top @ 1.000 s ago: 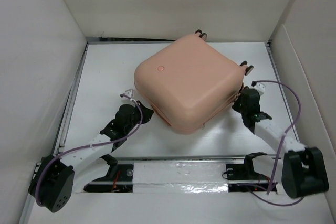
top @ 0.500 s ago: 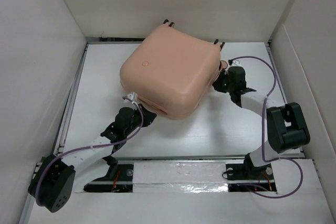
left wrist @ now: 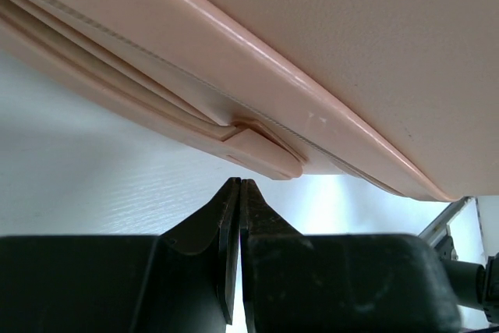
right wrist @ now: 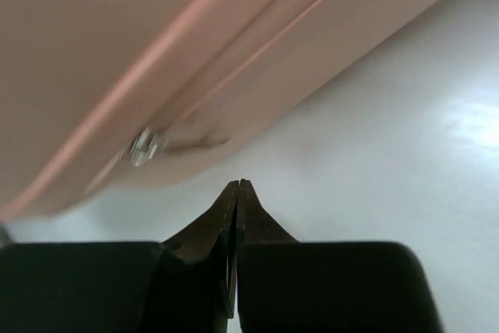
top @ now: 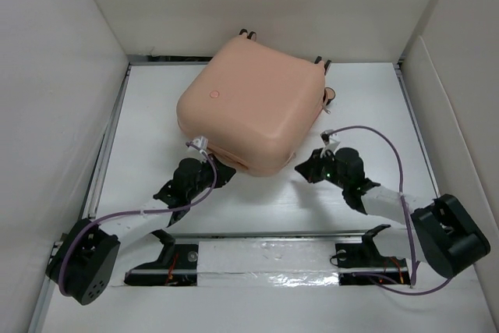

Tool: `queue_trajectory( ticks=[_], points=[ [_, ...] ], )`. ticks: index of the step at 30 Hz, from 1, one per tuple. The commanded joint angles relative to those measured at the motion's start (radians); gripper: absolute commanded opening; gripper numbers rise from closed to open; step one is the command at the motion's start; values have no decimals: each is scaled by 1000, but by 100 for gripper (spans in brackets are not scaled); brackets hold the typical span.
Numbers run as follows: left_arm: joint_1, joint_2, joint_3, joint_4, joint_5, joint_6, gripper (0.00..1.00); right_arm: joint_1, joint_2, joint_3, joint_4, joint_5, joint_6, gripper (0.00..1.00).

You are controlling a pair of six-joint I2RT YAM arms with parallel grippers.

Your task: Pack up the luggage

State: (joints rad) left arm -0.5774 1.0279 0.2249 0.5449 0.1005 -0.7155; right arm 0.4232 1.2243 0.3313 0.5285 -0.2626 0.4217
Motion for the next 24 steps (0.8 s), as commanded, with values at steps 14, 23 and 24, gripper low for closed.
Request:
queue_trajectory(
  ticks=[14, 23, 24],
  points=[
    [-7, -94, 47, -23, 50, 25, 2, 172, -45, -25, 218, 253, -136, 57],
    [-7, -108, 85, -83, 30, 62, 3, 181, -17, 41, 234, 197, -198, 41],
    [-7, -107, 83, -76, 28, 60, 2, 181, -13, 48, 228, 191, -202, 40]
  ],
)
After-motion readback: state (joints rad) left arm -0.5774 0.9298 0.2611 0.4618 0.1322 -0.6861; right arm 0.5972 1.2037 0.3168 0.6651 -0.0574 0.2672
